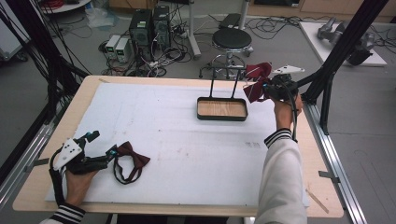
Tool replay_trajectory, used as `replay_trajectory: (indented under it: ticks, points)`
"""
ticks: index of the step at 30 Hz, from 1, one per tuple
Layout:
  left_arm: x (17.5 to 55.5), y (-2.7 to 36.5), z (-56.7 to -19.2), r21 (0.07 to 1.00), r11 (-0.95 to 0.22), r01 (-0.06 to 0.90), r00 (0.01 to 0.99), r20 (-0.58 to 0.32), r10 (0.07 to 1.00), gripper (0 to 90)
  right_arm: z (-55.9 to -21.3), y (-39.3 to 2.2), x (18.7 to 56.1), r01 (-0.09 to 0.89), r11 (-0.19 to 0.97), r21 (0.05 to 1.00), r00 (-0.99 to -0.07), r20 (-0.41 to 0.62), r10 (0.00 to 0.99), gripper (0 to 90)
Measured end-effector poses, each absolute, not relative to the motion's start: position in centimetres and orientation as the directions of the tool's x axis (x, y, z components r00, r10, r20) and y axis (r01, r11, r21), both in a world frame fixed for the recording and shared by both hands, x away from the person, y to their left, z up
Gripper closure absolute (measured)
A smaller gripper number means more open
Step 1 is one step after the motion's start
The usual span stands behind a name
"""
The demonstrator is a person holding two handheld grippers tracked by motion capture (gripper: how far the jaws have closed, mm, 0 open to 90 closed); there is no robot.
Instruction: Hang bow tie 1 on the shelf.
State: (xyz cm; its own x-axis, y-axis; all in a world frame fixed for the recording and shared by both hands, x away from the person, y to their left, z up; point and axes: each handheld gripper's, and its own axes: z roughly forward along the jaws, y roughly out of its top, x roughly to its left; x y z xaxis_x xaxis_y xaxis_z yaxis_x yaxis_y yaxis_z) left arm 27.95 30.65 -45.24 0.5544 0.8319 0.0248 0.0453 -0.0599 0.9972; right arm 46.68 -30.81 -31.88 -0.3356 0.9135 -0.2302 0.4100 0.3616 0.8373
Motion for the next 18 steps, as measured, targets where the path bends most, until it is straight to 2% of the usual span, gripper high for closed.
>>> replay_trajectory:
  ticks: [3,5,7,10,13,18]
  points:
    - [27.95,30.65,-45.24,0.997,-0.060,0.045,0.554,0.025,0.832,10.7,-32.03,-30.69,46.82,0.415,0.358,0.836,-0.352,-0.215,0.911,69.5]
    - [27.94,30.65,-45.23,0.997,-0.061,0.045,0.555,0.025,0.832,10.7,-32.15,-30.60,46.92,0.420,0.359,0.834,-0.354,-0.213,0.911,62.4]
    - [27.94,30.65,-45.23,0.997,-0.062,0.044,0.555,0.028,0.831,10.7,-32.28,-30.46,47.03,0.435,0.364,0.824,-0.349,-0.219,0.911,59.2]
    - [27.93,30.65,-45.24,0.997,-0.060,0.043,0.554,0.027,0.832,10.7,-32.37,-30.23,47.02,0.448,0.362,0.818,-0.353,-0.211,0.912,43.1]
    - [27.93,30.64,-45.24,0.997,-0.061,0.042,0.554,0.028,0.832,10.7,-32.31,-30.08,46.89,0.440,0.368,0.819,-0.385,-0.198,0.902,34.4]
    - [27.92,30.65,-45.24,0.997,-0.065,0.041,0.555,0.032,0.832,10.7,-32.03,-29.94,46.63,0.418,0.326,0.848,-0.386,-0.159,0.909,19.8]
